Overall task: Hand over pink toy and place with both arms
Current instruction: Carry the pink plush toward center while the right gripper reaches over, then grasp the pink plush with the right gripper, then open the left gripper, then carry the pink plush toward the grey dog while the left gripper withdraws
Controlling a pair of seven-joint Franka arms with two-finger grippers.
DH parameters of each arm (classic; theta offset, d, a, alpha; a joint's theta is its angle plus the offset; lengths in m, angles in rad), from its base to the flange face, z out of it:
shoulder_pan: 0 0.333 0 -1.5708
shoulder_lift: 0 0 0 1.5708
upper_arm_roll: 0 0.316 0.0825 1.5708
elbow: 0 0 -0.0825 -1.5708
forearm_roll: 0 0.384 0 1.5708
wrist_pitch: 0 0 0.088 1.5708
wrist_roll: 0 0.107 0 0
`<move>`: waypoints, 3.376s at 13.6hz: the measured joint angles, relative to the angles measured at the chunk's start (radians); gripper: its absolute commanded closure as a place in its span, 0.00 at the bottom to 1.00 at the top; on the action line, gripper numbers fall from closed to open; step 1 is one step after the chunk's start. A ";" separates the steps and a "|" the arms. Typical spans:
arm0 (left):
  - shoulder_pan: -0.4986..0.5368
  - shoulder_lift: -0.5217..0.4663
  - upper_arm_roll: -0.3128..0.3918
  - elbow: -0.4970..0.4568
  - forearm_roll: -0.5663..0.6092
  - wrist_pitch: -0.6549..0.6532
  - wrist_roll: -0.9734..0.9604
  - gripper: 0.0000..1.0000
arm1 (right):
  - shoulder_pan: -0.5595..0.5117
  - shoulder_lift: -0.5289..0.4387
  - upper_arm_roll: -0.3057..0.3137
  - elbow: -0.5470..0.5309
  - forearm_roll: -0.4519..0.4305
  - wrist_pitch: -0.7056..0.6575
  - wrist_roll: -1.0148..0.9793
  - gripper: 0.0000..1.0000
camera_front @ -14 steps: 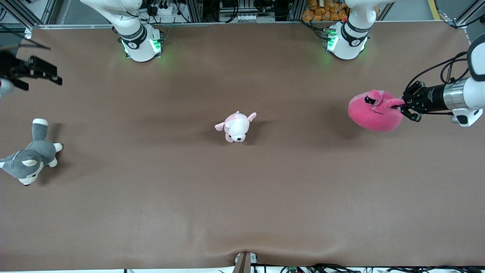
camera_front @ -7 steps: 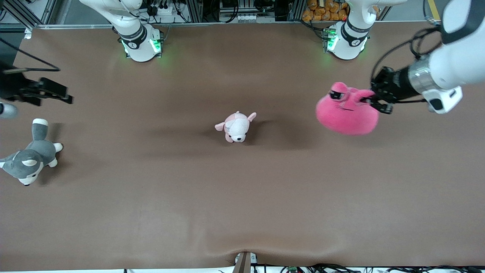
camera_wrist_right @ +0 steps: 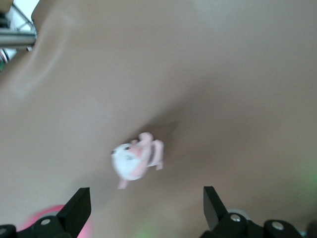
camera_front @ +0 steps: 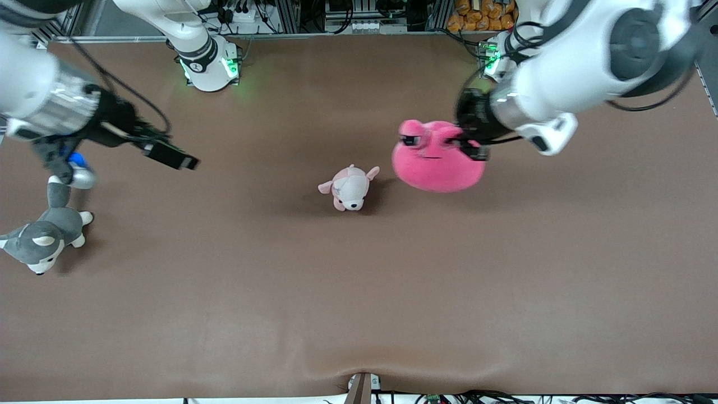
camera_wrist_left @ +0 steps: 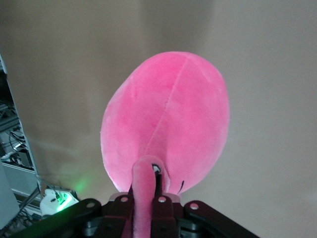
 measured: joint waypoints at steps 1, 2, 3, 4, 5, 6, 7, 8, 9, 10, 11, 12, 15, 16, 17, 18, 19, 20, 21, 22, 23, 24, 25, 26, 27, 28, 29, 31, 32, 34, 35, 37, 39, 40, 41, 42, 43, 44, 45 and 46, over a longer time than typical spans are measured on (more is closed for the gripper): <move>-0.032 0.011 0.000 0.011 0.000 0.035 -0.031 1.00 | 0.039 0.006 0.001 0.000 0.005 0.035 0.115 0.00; -0.060 0.017 -0.001 0.018 0.000 0.068 -0.058 1.00 | 0.078 0.013 0.001 0.000 0.007 0.064 0.231 0.00; -0.083 0.019 -0.001 0.021 0.000 0.094 -0.080 1.00 | 0.111 0.019 0.001 0.000 0.007 0.080 0.340 0.00; -0.103 0.019 -0.001 0.024 0.000 0.112 -0.104 1.00 | 0.138 0.024 0.001 0.000 0.008 0.085 0.437 0.00; -0.121 0.019 -0.001 0.027 0.000 0.121 -0.132 1.00 | 0.162 0.031 0.001 0.000 0.008 0.086 0.513 0.00; -0.137 0.019 -0.001 0.029 0.000 0.129 -0.160 1.00 | 0.185 0.039 0.001 -0.001 0.008 0.086 0.576 0.00; -0.153 0.020 -0.001 0.029 0.000 0.142 -0.184 1.00 | 0.211 0.049 0.001 -0.001 0.008 0.090 0.629 0.00; -0.167 0.023 0.000 0.029 0.000 0.159 -0.209 1.00 | 0.239 0.062 0.001 -0.001 0.008 0.108 0.687 0.00; -0.181 0.028 0.000 0.029 0.000 0.178 -0.240 1.00 | 0.267 0.077 0.001 -0.002 0.008 0.134 0.749 0.00; -0.193 0.036 0.000 0.029 0.000 0.199 -0.271 1.00 | 0.294 0.092 0.000 -0.002 0.008 0.157 0.806 0.00; -0.206 0.046 0.000 0.029 0.000 0.215 -0.291 1.00 | 0.316 0.105 0.000 -0.002 0.007 0.167 0.847 0.00; -0.217 0.057 0.000 0.029 0.000 0.229 -0.307 1.00 | 0.335 0.116 0.000 -0.002 0.007 0.169 0.882 0.00; -0.232 0.075 0.000 0.029 0.000 0.255 -0.336 1.00 | 0.361 0.129 0.000 -0.003 0.007 0.166 0.942 0.00; -0.232 0.075 0.001 0.030 0.000 0.256 -0.339 1.00 | 0.366 0.131 0.000 -0.003 0.007 0.161 0.948 0.03; -0.232 0.075 0.002 0.032 0.000 0.256 -0.340 1.00 | 0.371 0.132 0.000 -0.004 0.005 0.146 0.950 0.16; -0.232 0.075 0.002 0.034 0.000 0.256 -0.340 1.00 | 0.374 0.132 0.000 -0.004 -0.005 0.123 0.952 0.47; -0.232 0.075 0.003 0.035 0.000 0.256 -0.341 1.00 | 0.374 0.132 0.000 -0.003 -0.028 0.098 0.953 0.81; -0.232 0.075 0.003 0.036 0.000 0.256 -0.341 1.00 | 0.374 0.132 -0.002 -0.003 -0.056 0.081 0.953 0.99; -0.232 0.075 0.003 0.036 0.000 0.256 -0.341 1.00 | 0.374 0.132 -0.004 -0.003 -0.073 0.077 0.954 1.00; -0.232 0.075 0.003 0.037 0.000 0.256 -0.341 0.90 | 0.373 0.132 -0.007 -0.002 -0.081 0.077 0.954 1.00; -0.232 0.074 0.003 0.040 0.000 0.256 -0.342 0.71 | 0.373 0.132 -0.010 0.000 -0.083 0.077 0.954 1.00; -0.232 0.073 0.005 0.043 0.000 0.256 -0.344 0.26 | 0.372 0.132 -0.013 0.001 -0.083 0.078 0.954 1.00; -0.230 0.071 0.009 0.044 0.000 0.256 -0.345 0.00 | 0.372 0.132 -0.015 0.001 -0.083 0.084 0.954 1.00; -0.228 0.069 0.012 0.044 0.000 0.256 -0.345 0.00 | 0.372 0.132 -0.015 0.001 -0.083 0.094 0.956 1.00; -0.225 0.067 0.016 0.045 0.007 0.255 -0.346 0.00 | 0.372 0.132 -0.015 0.001 -0.083 0.106 0.962 1.00; -0.223 0.062 0.019 0.046 0.033 0.255 -0.346 0.00 | 0.373 0.132 -0.014 0.001 -0.083 0.114 0.967 1.00; -0.218 0.052 0.021 0.049 0.075 0.254 -0.346 0.00 | 0.372 0.132 -0.015 0.001 -0.083 0.118 0.969 1.00; -0.203 0.020 0.022 0.052 0.135 0.221 -0.340 0.00 | 0.372 0.132 -0.016 0.001 -0.084 0.120 0.970 1.00; -0.195 0.005 0.022 0.052 0.152 0.197 -0.317 0.00 | 0.372 0.132 -0.017 0.001 -0.084 0.120 0.970 1.00; -0.175 -0.013 0.023 0.052 0.191 0.150 -0.205 0.00 | 0.371 0.132 -0.018 0.001 -0.086 0.120 0.970 1.00; -0.153 -0.020 0.023 0.052 0.205 0.122 -0.116 0.00 | 0.366 0.132 -0.020 0.001 -0.088 0.120 0.970 1.00; -0.077 -0.035 0.024 0.053 0.211 0.070 0.102 0.00 | 0.328 0.132 -0.025 -0.001 -0.092 0.113 0.921 1.00; 0.012 -0.046 0.027 0.054 0.211 0.015 0.311 0.00 | 0.268 0.134 -0.029 -0.017 -0.093 0.090 0.798 1.00; 0.052 -0.048 0.028 0.054 0.212 -0.004 0.401 0.00 | 0.232 0.135 -0.031 -0.028 -0.094 0.074 0.736 1.00; 0.088 -0.048 0.029 0.053 0.216 -0.018 0.487 0.00 | 0.192 0.136 -0.032 -0.038 -0.095 0.046 0.671 1.00; 0.122 -0.048 0.030 0.053 0.225 -0.031 0.576 0.00 | 0.144 0.138 -0.034 -0.048 -0.098 0.013 0.590 1.00; 0.152 -0.048 0.030 0.053 0.241 -0.044 0.671 0.00 | 0.090 0.138 -0.036 -0.065 -0.099 -0.011 0.494 1.00; 0.177 -0.048 0.030 0.053 0.264 -0.054 0.775 0.00 | 0.025 0.139 -0.038 -0.096 -0.101 -0.024 0.373 1.00; 0.199 -0.048 0.031 0.053 0.285 -0.063 0.878 0.00 | -0.042 0.141 -0.040 -0.134 -0.103 -0.026 0.245 1.00; 0.219 -0.048 0.031 0.053 0.302 -0.072 0.974 0.00 | -0.115 0.143 -0.042 -0.175 -0.105 -0.022 0.108 1.00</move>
